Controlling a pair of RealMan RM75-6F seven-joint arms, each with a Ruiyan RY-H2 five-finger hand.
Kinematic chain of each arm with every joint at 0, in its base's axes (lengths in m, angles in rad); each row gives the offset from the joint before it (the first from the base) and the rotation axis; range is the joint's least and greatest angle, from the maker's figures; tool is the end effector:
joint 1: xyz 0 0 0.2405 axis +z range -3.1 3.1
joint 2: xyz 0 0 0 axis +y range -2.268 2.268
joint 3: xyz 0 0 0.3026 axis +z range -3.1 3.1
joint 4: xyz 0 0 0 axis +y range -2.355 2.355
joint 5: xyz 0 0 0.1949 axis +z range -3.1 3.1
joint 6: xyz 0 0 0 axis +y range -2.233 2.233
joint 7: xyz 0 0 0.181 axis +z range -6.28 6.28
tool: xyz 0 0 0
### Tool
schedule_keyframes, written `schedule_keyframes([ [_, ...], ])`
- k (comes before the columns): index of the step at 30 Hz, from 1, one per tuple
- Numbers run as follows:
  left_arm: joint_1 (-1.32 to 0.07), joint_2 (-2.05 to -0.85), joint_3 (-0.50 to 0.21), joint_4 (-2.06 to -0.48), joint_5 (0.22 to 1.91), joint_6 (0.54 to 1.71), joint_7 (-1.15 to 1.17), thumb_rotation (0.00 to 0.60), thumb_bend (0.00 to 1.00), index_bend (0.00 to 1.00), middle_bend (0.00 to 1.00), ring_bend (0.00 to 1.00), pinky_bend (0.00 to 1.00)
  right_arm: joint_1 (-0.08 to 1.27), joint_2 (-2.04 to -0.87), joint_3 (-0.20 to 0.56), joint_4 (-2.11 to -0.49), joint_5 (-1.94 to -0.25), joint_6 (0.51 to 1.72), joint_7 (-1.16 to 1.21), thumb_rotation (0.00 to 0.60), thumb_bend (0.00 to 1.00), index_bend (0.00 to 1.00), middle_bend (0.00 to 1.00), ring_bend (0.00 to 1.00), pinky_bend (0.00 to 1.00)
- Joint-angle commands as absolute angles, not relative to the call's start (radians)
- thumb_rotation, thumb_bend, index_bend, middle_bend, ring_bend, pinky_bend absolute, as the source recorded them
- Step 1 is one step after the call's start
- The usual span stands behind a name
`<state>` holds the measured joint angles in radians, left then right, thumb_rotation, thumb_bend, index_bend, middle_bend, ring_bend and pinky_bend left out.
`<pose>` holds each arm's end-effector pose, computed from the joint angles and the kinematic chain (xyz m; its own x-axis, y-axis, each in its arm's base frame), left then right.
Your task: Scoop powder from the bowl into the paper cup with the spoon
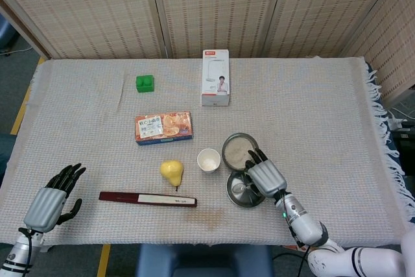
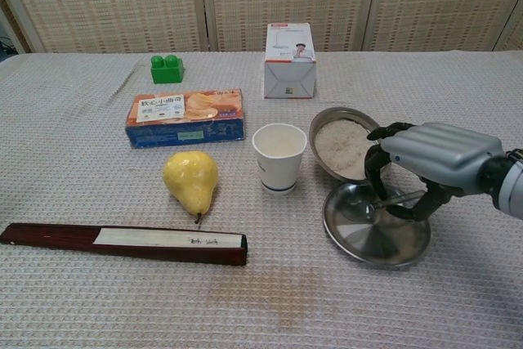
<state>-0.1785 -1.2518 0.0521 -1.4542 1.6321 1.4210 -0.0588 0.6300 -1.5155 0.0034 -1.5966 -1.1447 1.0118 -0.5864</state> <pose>-0.3383 0.2306 0.1210 0.3990 0.1348 0.9070 0.9046 -0.2195 -0.3653 -0.2194 -0.3341 -0.0312 0.6467 -0.3063 0.6985 -0.7457 -0.4465 0.4946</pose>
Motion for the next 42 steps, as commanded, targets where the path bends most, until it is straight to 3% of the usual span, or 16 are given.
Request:
schedule_keyframes([
  [1,-0.178,-1.251,0.052,-1.455,1.632,1.422,-0.058,0.600,0.47,0.00,0.00,0.00,0.19,0.626,-1.516,0.003,-1.601,-1.147,1.027,-0.603,0.600,0.34,0.61,0.30,0.00,0.00],
  [7,-0.179,-1.252,0.054,-1.457,1.635,1.420,-0.056,0.600,0.47,0.00,0.00,0.00,0.19,0.620,-1.503,0.007,-1.619,-1.154,1.040,-0.611,0.600,0.34,0.57,0.29,0.00,0.00],
  [11,-0.177,-1.252,0.055,-1.459,1.636,1.424,-0.054,0.600,0.47,0.00,0.00,0.00,0.19,0.623,-1.495,0.005,-1.626,-1.152,1.032,-0.627,0.600,0.33,0.42,0.26,0.00,0.00],
  [17,-0.177,-1.250,0.054,-1.458,1.635,1.423,-0.057,0.600,0.47,0.00,0.00,0.00,0.19,0.619,-1.477,0.007,-1.651,-1.152,1.041,-0.641,0.600,0.20,0.19,0.23,0.00,0.00],
  [27,-0.177,-1.249,0.052,-1.461,1.634,1.426,-0.054,0.600,0.47,0.00,0.00,0.00,0.19,0.573,-1.398,0.039,-1.723,-1.249,1.146,-0.528,0.600,0.18,0.08,0.20,0.00,0.00],
  [31,-0.174,-1.250,0.050,-1.457,1.634,1.434,-0.053,0.600,0.47,0.00,0.00,0.00,0.19,0.518,-1.354,0.020,-1.745,-1.339,1.241,-0.468,0.600,0.18,0.04,0.13,0.00,0.00],
  [35,-0.167,-1.253,0.041,-1.459,1.624,1.448,-0.046,0.600,0.47,0.00,0.00,0.00,0.20,0.387,-1.315,-0.058,-1.747,-1.455,1.429,-0.474,0.600,0.18,0.00,0.07,0.00,0.00],
  [38,-0.163,-1.254,0.036,-1.458,1.620,1.457,-0.038,0.600,0.47,0.00,0.00,0.00,0.21,0.274,-1.293,-0.114,-1.751,-1.460,1.546,-0.523,0.600,0.18,0.00,0.02,0.00,0.00],
  [42,-0.163,-1.256,0.035,-1.459,1.621,1.458,-0.035,0.600,0.47,0.00,0.00,0.00,0.21,0.162,-1.317,-0.125,-1.705,-1.459,1.662,-0.439,0.600,0.18,0.00,0.00,0.00,0.00],
])
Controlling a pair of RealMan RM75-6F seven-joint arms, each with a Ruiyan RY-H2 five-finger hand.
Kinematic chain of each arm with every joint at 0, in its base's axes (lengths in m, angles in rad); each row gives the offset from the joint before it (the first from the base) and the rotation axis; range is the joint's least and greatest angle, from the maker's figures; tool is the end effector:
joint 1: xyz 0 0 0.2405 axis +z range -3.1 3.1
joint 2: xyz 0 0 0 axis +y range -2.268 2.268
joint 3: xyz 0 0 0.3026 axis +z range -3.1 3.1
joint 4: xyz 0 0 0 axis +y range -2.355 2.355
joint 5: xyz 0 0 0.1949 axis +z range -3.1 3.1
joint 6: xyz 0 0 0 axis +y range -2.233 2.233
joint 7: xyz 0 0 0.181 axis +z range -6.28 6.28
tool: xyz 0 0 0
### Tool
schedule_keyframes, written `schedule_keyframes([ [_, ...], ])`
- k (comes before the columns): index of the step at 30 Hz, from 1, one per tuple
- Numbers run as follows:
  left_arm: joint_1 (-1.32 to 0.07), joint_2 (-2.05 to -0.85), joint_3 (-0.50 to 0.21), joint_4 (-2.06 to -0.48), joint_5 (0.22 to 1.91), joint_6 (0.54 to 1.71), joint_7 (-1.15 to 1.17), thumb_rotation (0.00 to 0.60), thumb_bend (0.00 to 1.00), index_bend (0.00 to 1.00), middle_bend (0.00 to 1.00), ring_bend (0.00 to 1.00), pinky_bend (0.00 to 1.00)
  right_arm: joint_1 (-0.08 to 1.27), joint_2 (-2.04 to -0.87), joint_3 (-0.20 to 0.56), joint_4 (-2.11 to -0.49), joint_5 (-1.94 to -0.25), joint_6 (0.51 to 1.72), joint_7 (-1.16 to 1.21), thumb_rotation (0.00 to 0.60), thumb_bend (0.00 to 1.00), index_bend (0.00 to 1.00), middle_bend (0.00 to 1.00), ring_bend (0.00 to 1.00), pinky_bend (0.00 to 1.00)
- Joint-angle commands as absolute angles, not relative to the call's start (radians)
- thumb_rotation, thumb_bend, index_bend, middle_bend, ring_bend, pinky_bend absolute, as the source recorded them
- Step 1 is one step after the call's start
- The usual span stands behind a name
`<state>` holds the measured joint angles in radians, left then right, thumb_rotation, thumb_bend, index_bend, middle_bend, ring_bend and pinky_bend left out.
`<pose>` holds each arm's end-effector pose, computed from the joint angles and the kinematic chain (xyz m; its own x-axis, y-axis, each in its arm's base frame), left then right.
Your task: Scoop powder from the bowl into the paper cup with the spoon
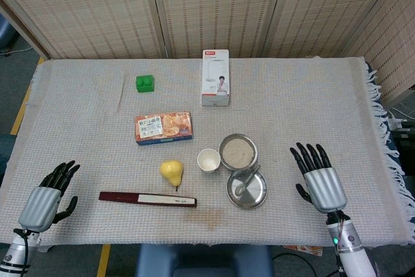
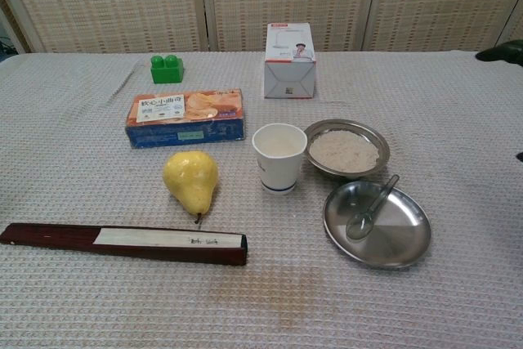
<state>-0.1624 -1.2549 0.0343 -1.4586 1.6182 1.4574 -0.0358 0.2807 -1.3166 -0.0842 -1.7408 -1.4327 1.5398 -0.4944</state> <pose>-0.3384 0.2299 0.1293 0.4021 0.0846 0.9117 0.9040 -0.1946 -0.3807 -0.2802 -0.2489 0.1050 0.5623 -0.0164 0.8267 -0.8185 -0.1534 0.5537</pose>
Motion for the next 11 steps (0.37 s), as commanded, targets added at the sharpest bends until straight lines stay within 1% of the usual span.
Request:
schedule_keyframes([
  [1,-0.164,-1.257,0.035,-1.460,1.628,1.463,-0.040,0.600,0.47,0.00,0.00,0.00,0.21,0.156,-1.313,-0.130,-1.694,-1.462,1.657,-0.436,0.600,0.18,0.00,0.00,0.00,0.00],
  [2,-0.163,-1.259,0.035,-1.459,1.635,1.471,-0.044,0.600,0.47,0.00,0.00,0.00,0.20,0.155,-1.303,-0.134,-1.695,-1.466,1.646,-0.428,0.600,0.18,0.00,0.00,0.00,0.00],
  [4,-0.160,-1.265,0.031,-1.452,1.646,1.490,-0.042,0.600,0.47,0.00,0.00,0.00,0.20,0.153,-1.294,-0.114,-1.703,-1.475,1.648,-0.382,0.600,0.18,0.00,0.00,0.00,0.00],
  [6,-0.158,-1.269,0.032,-1.449,1.653,1.500,-0.041,0.600,0.47,0.00,0.00,0.00,0.20,0.148,-1.297,-0.098,-1.686,-1.480,1.649,-0.385,0.600,0.18,0.00,0.00,0.00,0.00],
  [11,-0.158,-1.271,0.032,-1.444,1.654,1.498,-0.033,0.600,0.47,0.00,0.00,0.00,0.20,0.148,-1.298,-0.084,-1.669,-1.487,1.606,-0.349,0.600,0.18,0.00,0.00,0.00,0.00],
])
